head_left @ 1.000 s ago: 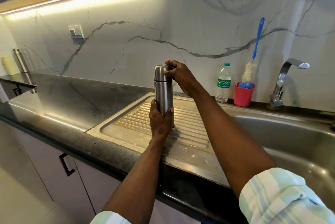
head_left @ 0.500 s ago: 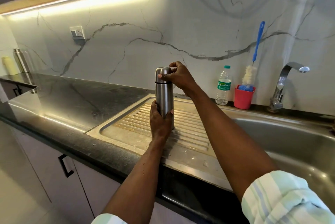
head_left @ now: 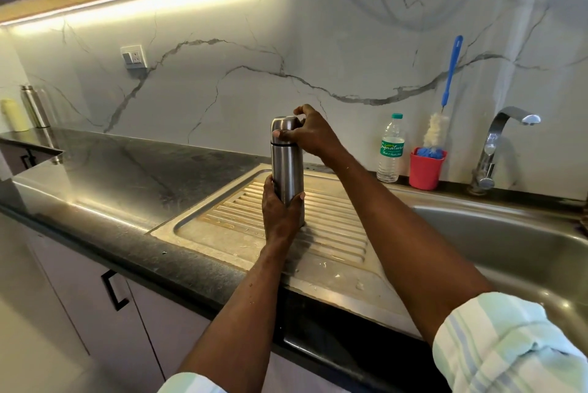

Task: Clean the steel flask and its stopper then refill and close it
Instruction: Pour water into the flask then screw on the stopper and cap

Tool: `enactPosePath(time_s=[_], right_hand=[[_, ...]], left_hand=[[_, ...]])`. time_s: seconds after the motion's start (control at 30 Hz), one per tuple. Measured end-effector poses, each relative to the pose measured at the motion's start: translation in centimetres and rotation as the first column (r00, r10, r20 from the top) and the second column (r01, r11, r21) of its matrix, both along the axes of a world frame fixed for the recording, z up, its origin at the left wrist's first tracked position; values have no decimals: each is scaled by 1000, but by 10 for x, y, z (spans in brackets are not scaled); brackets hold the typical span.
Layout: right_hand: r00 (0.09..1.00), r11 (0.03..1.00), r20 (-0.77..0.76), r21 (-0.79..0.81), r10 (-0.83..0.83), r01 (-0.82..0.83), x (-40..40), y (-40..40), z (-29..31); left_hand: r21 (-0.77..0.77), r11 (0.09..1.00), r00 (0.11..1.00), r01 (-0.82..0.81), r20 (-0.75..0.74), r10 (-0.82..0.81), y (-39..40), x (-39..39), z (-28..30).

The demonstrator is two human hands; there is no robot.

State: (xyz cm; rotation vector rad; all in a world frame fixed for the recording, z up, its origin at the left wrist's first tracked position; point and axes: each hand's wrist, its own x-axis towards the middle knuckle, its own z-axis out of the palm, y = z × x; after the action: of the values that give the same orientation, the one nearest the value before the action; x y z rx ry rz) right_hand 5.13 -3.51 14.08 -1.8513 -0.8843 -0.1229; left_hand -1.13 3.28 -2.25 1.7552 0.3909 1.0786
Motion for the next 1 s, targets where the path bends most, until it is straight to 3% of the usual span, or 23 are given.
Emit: enactPosePath(time_s=[0.1,0.17,0.23,0.43,0.53,0.6,0.7,0.83,0.9,1.0], right_hand=[[918,960,-279,70,281,-273,12,-11,8],[849,920,-356,111,390,-376,19,-11,5],[838,916,-373,125,399,-380,20,-8,0],[981,978,-185,208,56,-16,-7,9,-24],[987,960,-45,229,-155,161,-23,25,-33],[985,961,-5,214,-175,172,-23,24,-33],[987,986,-143,159,72,-49,-3,4,-21],[783,880,-402,204,474,-429,27,-10,-3],[734,850,-432,207,524,-484,30,-9,1],[747,852,-416,186,519,-488,25,-10,-1]], left_hand=[[7,1000,999,16,-31,-16,0,-1,0],[23,999,997,23,-68,-21,0,-1,-1],[45,999,996,19,-87,-15,1,-1,-2],[65,998,996,-9,-86,15,0,-3,-1],[48,999,997,17,-80,-13,0,-7,1],[30,999,996,37,-80,-35,0,-9,1],[0,996,994,85,-74,-85,0,-10,2],[-65,982,980,179,-73,-184,3,-7,3],[-77,979,977,187,-88,-194,2,-7,4],[-64,989,983,135,-118,-142,-1,-8,3]])
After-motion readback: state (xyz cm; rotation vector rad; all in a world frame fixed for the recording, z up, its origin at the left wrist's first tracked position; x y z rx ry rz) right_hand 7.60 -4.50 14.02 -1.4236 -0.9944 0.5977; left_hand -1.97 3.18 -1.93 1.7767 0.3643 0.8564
